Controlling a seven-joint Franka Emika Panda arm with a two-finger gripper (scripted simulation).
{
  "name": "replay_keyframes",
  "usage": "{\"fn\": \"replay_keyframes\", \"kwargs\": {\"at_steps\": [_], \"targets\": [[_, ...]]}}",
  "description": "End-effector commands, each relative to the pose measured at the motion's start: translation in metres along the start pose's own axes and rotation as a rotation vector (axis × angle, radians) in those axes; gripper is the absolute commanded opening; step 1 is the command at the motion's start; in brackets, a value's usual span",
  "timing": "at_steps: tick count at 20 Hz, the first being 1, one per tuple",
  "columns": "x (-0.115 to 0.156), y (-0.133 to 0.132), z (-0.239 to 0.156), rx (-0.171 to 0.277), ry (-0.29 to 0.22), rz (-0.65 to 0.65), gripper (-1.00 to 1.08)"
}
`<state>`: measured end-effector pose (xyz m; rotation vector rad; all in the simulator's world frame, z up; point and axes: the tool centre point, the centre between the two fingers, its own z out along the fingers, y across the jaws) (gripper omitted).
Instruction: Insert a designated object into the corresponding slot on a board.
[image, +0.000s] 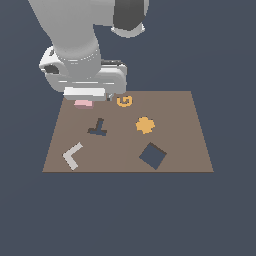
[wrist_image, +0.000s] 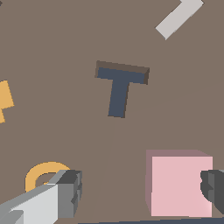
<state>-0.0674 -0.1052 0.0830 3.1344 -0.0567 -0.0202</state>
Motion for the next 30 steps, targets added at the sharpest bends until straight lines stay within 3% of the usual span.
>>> {"fn": "replay_keyframes", "kwargs": {"at_steps": [1,9,27,28,30], "targets": [[-0.010,0.016,0.011,0.001,0.005,0.004,1.00],[-0.028,0.048,0.032,0.006,0.013,0.011,1.00],[-0.028,0.049,0.054,0.007,0.013,0.011,1.00],[-0.028,0.049,0.054,0.007,0.013,0.011,-1.00],[-0.028,0.049,0.054,0.007,0.013,0.011,-1.00]]}}
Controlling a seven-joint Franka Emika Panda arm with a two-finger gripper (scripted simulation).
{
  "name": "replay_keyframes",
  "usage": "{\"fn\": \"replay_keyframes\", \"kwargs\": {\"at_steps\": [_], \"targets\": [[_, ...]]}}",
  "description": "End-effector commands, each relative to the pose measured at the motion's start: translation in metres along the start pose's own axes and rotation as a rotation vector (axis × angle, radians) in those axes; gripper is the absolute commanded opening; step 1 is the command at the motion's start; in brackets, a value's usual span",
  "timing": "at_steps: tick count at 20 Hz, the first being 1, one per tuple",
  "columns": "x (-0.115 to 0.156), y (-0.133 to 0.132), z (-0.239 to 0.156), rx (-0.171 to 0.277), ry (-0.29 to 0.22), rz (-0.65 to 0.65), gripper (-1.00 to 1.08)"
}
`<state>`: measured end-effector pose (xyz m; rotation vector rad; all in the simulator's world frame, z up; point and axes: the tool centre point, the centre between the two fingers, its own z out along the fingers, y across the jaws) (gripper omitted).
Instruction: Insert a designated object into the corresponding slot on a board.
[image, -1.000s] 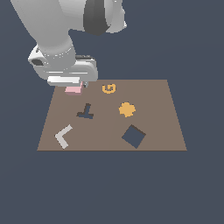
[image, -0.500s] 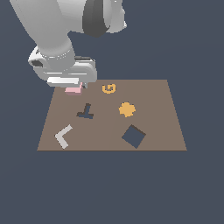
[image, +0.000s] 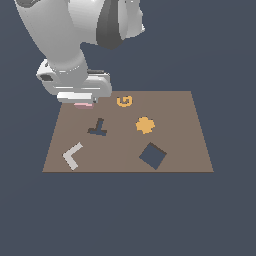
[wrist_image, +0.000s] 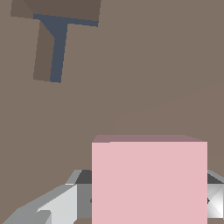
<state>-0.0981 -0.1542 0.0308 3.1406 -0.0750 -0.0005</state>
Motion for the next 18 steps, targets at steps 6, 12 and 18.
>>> {"fn": "replay_keyframes", "kwargs": {"at_steps": [6,12,18], "targets": [[0.000,0.000,0.001,0.000,0.000,0.000,-1.00],[0.001,-0.002,0.000,0.000,0.000,0.003,-1.00],[0.005,-0.014,0.000,0.000,0.000,0.029,-1.00]]}}
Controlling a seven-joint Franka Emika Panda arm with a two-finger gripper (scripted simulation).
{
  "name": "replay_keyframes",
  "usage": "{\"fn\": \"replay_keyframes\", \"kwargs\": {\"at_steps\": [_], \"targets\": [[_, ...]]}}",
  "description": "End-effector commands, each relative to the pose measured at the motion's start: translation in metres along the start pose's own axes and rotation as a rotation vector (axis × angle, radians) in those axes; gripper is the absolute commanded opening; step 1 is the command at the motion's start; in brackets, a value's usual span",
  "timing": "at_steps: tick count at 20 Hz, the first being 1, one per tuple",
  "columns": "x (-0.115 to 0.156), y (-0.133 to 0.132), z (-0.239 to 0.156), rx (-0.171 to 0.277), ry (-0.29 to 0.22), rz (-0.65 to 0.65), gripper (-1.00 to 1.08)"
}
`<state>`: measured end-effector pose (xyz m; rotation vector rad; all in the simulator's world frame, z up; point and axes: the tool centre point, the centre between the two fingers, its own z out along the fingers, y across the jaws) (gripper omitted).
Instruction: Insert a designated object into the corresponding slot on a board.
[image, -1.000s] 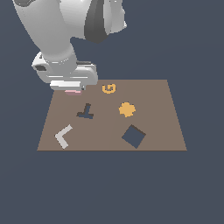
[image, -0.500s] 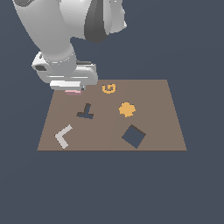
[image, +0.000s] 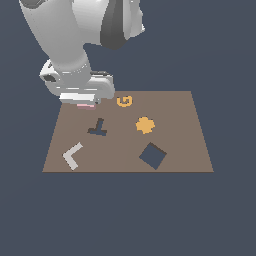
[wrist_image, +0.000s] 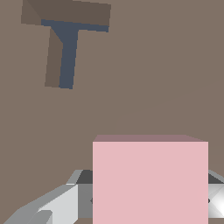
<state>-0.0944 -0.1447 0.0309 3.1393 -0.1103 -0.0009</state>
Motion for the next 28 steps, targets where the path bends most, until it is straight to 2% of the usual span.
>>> {"fn": "replay_keyframes", "kwargs": {"at_steps": [1,7,14,28], "targets": [[0.003,-0.008,0.000,0.000,0.001,0.014,-1.00],[0.013,-0.035,-0.001,0.000,0.001,0.071,-1.00],[0.036,-0.082,-0.003,0.000,0.001,0.171,-1.00],[0.110,-0.182,-0.007,0.001,0.000,0.414,-1.00]]}}
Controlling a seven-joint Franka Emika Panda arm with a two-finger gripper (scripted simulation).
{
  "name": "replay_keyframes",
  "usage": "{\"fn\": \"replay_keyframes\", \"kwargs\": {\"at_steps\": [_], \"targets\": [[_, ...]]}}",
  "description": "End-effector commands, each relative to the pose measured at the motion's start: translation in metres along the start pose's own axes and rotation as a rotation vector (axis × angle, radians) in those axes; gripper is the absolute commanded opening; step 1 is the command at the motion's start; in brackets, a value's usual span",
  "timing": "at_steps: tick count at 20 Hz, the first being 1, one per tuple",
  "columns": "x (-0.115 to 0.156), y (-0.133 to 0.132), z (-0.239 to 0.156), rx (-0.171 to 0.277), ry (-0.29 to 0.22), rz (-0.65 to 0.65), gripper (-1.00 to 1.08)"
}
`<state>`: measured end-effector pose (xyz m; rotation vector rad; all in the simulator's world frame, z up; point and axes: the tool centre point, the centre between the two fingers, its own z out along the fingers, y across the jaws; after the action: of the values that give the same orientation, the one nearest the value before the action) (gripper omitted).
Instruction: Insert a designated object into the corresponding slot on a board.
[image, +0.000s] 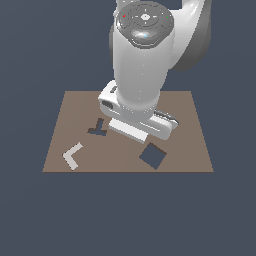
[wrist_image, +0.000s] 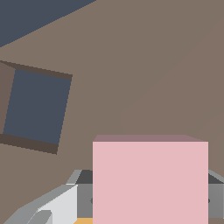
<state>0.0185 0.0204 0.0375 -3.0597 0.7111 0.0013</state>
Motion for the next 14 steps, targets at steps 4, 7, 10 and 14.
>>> {"fn": "replay_keyframes", "kwargs": {"at_steps": [4,7,10,14], "targets": [[0.017,-0.038,-0.002,0.000,0.001,0.084,-1.00],[0.026,-0.053,-0.002,0.000,0.000,0.119,-1.00],[0.033,-0.065,-0.003,0.000,0.000,0.145,-1.00],[0.041,-0.076,-0.003,0.000,0.000,0.171,-1.00]]}}
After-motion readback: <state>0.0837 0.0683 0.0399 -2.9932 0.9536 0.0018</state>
